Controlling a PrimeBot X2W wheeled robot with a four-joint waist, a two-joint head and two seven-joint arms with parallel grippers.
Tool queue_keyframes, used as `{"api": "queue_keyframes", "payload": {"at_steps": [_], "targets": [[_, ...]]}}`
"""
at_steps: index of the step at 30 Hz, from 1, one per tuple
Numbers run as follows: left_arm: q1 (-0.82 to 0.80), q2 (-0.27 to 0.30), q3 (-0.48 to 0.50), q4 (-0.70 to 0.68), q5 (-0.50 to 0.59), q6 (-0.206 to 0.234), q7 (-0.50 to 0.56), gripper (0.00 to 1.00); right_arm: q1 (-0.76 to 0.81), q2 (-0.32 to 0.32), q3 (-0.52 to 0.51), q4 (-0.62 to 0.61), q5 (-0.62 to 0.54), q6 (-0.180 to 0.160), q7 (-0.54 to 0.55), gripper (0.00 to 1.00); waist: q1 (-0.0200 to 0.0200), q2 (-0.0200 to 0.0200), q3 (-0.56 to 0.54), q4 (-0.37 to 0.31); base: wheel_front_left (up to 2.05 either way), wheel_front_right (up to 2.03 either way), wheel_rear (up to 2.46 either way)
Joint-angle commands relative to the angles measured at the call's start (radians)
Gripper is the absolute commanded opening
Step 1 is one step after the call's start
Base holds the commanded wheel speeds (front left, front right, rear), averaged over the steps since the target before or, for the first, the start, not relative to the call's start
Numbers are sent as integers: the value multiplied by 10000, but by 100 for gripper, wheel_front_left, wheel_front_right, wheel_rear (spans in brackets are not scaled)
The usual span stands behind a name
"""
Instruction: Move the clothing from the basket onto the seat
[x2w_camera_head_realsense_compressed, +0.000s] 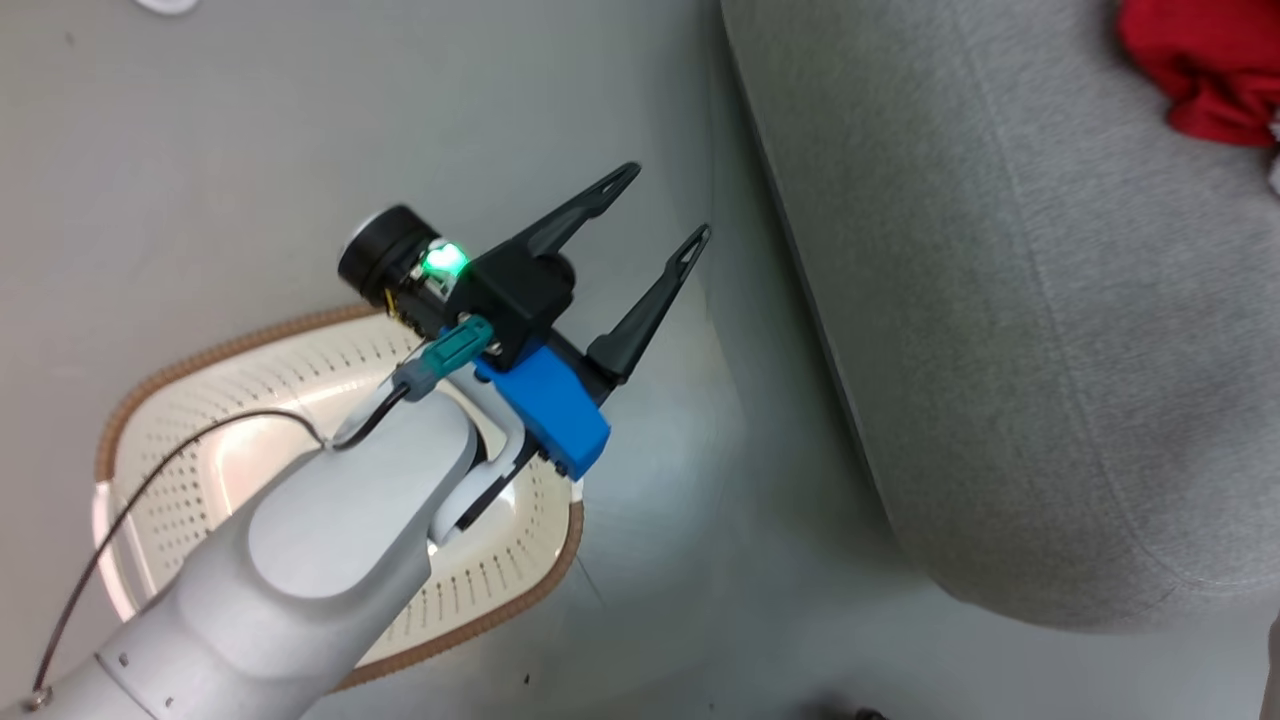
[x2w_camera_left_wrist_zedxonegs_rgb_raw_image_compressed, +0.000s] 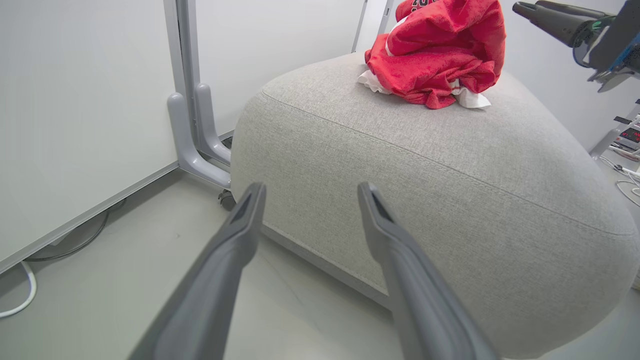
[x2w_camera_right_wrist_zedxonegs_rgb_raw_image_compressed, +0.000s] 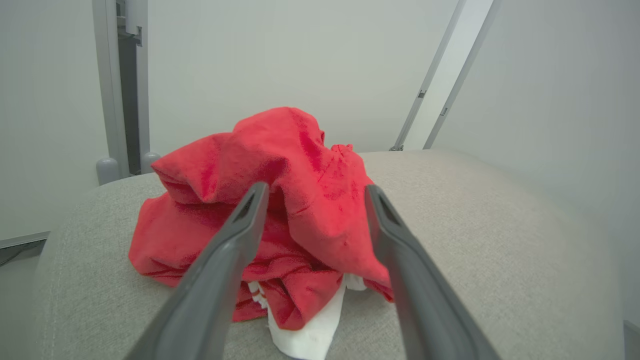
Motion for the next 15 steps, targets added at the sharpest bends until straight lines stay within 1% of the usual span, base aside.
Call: {"api": "queue_keyframes", "payload": {"at_steps": [1,5,9,11,15], "targets": [[216,16,62,88,-56,49,-98,100,195,42,67,-192,-52,-11,-12,100,0,0,-677,42,0,0,0],[773,-87,414,513,-431,205,-478,100,964,235,764,-928,-27,-11,-11,100,0,0,-1678,264,0,0,0],[1448,-215,1091,891,-765,523,-672,100,1699,230,1808,-1531,-17,-11,-9,100,0,0,-2718,697,0,0,0],[1765,-265,1623,854,-783,651,-720,100,2008,257,2274,-1724,78,-11,-9,100,0,0,-3153,970,0,0,0],[2739,-303,3001,297,-352,878,-710,100,2539,378,3160,-1949,245,-11,-9,100,0,0,-3936,1543,0,0,0]]}}
